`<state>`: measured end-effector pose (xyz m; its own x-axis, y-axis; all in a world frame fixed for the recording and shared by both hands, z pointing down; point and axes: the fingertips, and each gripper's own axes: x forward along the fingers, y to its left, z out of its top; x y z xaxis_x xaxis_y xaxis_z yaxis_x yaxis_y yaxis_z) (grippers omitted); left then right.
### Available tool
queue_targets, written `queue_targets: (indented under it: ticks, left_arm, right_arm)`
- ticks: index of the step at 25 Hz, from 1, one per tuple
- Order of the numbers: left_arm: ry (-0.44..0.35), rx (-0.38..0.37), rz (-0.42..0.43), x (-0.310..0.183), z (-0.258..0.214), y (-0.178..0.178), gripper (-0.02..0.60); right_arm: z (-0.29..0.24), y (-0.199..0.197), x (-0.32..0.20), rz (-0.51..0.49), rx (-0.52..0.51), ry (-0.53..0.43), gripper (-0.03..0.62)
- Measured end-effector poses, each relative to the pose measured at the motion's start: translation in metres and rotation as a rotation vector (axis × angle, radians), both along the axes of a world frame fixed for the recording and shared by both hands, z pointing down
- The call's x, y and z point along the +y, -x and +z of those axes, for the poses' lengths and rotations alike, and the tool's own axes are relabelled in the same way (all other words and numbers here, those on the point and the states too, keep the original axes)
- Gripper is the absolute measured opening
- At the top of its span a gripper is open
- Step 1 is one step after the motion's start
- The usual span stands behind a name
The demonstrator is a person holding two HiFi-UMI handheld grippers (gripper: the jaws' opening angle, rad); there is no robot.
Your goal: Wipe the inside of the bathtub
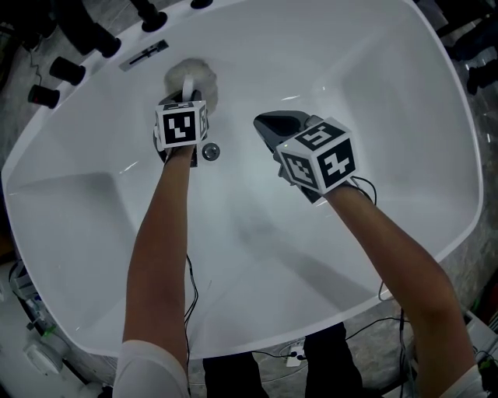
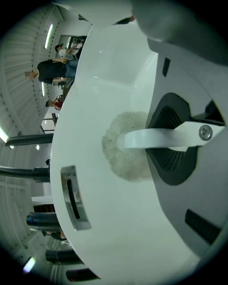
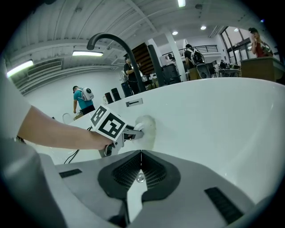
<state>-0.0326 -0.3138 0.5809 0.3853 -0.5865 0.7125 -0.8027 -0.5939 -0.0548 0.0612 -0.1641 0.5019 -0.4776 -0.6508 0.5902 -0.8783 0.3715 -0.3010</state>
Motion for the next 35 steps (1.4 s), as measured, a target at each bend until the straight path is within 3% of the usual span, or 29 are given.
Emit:
queue_targets:
  ticks: [13, 27, 35]
  left_arm:
    - [-0.002, 0.011, -0.105, -0.010, 0.002, 0.108, 0.094]
    - [-0.009, -0.006, -0.151, -0.012, 0.002, 0.217, 0.094]
    - [-0.029, -0.007, -0.205, -0.001, -0.019, 0.239, 0.094]
  right_arm:
    - [0.001, 0.081, -0.016, -0.066, 0.016, 0.005, 0.020]
    - [0.006, 0.172, -0.030, -0.139, 0.027, 0.010, 0.020]
    - [-0.007, 0.175, -0.015, -0.183, 0.034, -0.006, 0.020]
